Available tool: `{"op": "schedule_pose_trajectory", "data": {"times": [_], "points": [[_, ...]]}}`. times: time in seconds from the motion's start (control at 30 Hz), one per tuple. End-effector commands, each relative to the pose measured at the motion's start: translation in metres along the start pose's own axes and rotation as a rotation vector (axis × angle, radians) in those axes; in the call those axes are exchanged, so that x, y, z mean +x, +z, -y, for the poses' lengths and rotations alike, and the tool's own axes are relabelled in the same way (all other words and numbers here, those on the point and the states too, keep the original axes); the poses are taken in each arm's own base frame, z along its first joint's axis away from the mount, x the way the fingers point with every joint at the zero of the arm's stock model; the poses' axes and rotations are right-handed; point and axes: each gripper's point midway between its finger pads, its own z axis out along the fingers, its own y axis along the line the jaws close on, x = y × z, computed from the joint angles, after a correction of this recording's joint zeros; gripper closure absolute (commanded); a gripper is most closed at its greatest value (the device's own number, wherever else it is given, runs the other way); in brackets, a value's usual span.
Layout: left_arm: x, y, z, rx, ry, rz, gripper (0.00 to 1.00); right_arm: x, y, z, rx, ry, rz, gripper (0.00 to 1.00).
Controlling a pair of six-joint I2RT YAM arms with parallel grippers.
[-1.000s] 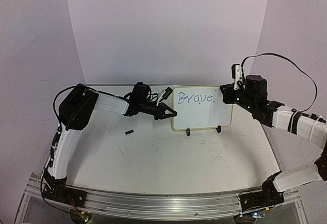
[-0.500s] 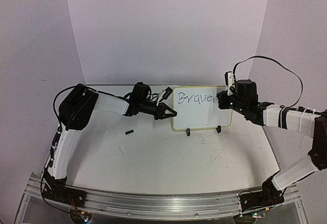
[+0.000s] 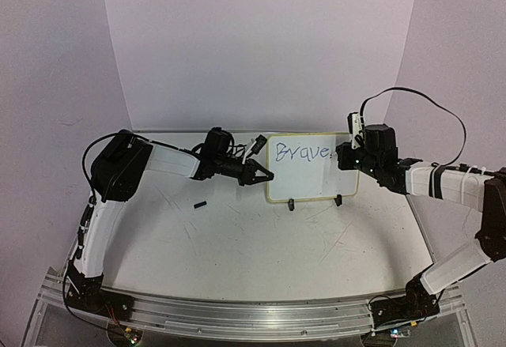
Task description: Write a sentence on the whiteboard
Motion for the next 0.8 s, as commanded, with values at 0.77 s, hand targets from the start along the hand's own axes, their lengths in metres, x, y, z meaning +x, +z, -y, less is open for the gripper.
{"op": "schedule_pose_trajectory", "data": {"times": [0.77], "points": [[0.041, -0.001, -0.026, -0.131, -0.041, -0.11, 1.0, 0.011, 0.002, 0.005, 0.016, 0.02, -0.012, 1.0]]}}
